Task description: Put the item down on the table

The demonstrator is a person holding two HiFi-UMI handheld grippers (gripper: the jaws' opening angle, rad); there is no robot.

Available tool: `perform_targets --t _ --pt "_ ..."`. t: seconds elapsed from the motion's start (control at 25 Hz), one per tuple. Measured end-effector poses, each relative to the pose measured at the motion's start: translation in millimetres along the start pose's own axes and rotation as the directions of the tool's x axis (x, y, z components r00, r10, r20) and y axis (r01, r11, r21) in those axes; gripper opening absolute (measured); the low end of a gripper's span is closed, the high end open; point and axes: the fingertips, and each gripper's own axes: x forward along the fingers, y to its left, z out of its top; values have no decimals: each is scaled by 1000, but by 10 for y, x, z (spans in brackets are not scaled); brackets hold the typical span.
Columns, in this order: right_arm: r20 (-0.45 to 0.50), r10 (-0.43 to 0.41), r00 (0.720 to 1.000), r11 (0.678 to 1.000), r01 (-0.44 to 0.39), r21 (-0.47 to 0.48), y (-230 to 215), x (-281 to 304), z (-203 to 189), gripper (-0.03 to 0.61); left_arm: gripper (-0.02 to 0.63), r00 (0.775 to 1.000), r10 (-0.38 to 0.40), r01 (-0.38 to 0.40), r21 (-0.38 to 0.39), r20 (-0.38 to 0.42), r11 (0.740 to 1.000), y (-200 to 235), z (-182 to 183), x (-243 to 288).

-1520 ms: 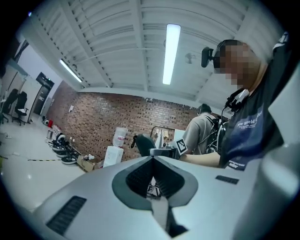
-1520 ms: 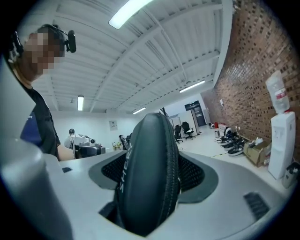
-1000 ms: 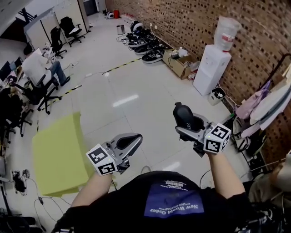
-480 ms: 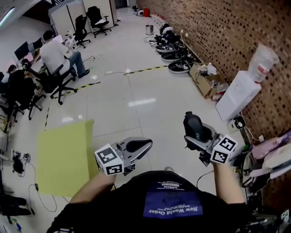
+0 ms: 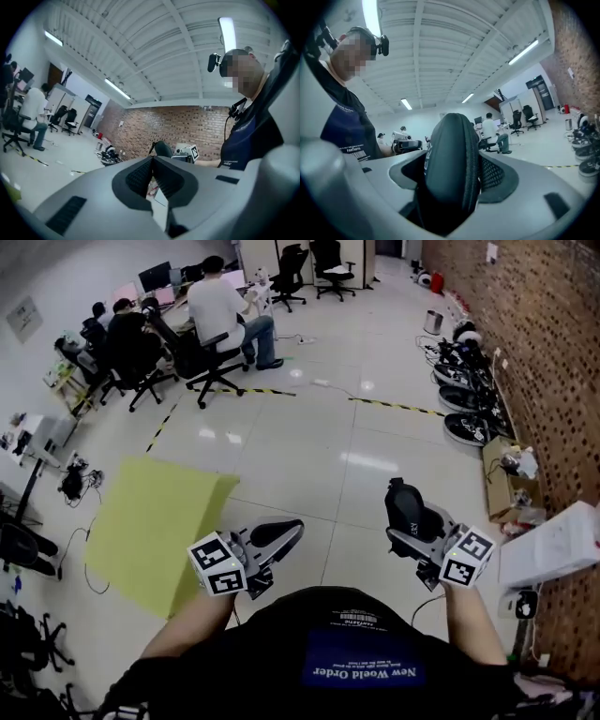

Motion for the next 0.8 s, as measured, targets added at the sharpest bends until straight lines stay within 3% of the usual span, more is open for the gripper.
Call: perform_targets --t 0.12,0.28,0.56,0.8 --pt "-32 110 993 994 -111 -16 -408 286 108 313 5 993 115 -115 4 28 993 255 89 109" --pt "-57 228 972 974 -228 -5 -693 829 240 313 5 967 245 -245 -15 64 969 564 203 -4" --pt "-127 406 905 911 -412 -24 -465 1991 362 313 3 892 423 -422 -40 157 905 1012 371 -779" --pt "-176 489 854 861 -505 -58 -15 3127 484 313 3 843 487 -490 -46 230 870 1583 618 -1676"
